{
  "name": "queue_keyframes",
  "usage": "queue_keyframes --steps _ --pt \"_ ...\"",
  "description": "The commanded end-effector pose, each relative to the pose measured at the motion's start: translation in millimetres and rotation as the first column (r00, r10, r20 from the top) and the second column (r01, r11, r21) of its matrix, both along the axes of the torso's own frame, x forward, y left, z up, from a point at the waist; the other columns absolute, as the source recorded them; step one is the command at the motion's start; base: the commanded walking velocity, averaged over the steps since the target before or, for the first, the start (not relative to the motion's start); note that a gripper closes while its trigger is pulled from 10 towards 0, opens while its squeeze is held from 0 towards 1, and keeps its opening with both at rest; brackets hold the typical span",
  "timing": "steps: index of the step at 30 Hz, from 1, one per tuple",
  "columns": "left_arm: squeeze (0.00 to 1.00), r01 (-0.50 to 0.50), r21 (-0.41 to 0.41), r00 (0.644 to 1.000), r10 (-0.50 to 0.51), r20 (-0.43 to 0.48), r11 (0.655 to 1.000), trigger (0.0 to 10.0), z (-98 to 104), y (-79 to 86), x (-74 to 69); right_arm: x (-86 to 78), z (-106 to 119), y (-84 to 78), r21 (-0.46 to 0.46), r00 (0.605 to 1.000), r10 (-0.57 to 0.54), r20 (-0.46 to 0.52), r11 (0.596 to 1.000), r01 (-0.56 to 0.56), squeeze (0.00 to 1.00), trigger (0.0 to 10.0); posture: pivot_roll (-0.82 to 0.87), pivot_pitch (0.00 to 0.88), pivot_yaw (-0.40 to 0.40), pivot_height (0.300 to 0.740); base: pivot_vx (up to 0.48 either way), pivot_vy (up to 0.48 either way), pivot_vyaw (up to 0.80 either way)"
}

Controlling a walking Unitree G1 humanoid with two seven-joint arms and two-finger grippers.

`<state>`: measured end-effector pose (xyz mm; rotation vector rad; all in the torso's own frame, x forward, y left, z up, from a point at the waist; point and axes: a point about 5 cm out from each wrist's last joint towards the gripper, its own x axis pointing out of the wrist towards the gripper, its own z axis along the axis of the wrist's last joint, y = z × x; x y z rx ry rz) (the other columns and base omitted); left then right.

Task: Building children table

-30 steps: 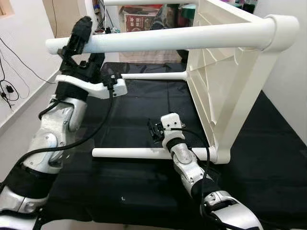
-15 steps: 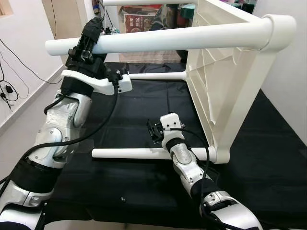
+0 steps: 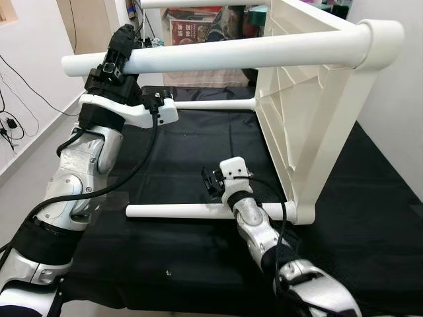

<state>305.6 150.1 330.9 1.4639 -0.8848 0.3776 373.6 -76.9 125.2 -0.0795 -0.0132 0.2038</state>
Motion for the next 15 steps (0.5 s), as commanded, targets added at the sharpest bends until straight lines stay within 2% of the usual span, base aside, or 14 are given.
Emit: queue_keyframes --steps 1,5,10,12,13,15 --pt "0.0 0.001 -0.013 1.0 -0.001 0.002 1.0 0.0 5.2 3.1 0.7 0.3 -6.0 -3.8 0.032 0.998 -0.023 -0.056 0.999 0.024 0.0 10.0 0.16 0.0 -0.064 0.74 0.0 0.0 0.0" --pt "0.0 0.02 -0.003 0.999 -0.02 0.044 1.0 0.0 17.4 1.4 -0.6 8.0 0.1 -12.8 0.088 0.991 -0.084 -0.103 0.992 0.093 0.0 10.0 0.17 0.0 -0.069 0.74 0.0 0.0 0.0" --pt "0.0 0.017 -0.003 0.995 -0.017 0.103 1.0 0.0 34.7 5.0 -4.9 13.8 3.5 -25.2 0.112 0.979 -0.136 -0.15 0.982 0.153 0.0 10.0 0.18 0.0 -0.073 0.74 0.0 0.0 0.0" --pt "0.0 -0.001 -0.01 0.991 0.002 0.136 1.0 0.0 45.7 11.1 -9.3 15.7 0.6 -40.6 0.118 0.961 -0.188 -0.204 0.97 0.214 0.0 10.0 0.2 0.0 -0.089 0.74 0.0 0.0 0.0" --pt "0.0 -0.001 -0.01 0.991 0.002 0.136 1.0 0.0 45.7 11.1 -9.3 15.7 0.6 -40.6 0.118 0.961 -0.188 -0.204 0.97 0.214 0.0 10.0 0.2 0.0 -0.089 0.74 0.0 0.0 0.0" --pt "0.0 -0.02 -0.016 0.987 0.023 0.16 1.0 0.0 52.6 18.0 -14.7 17.1 -0.1 -58.7 0.1 0.941 -0.244 -0.234 0.957 0.273 0.0 10.0 0.2 0.0 -0.099 0.74 0.0 0.0 0.0"
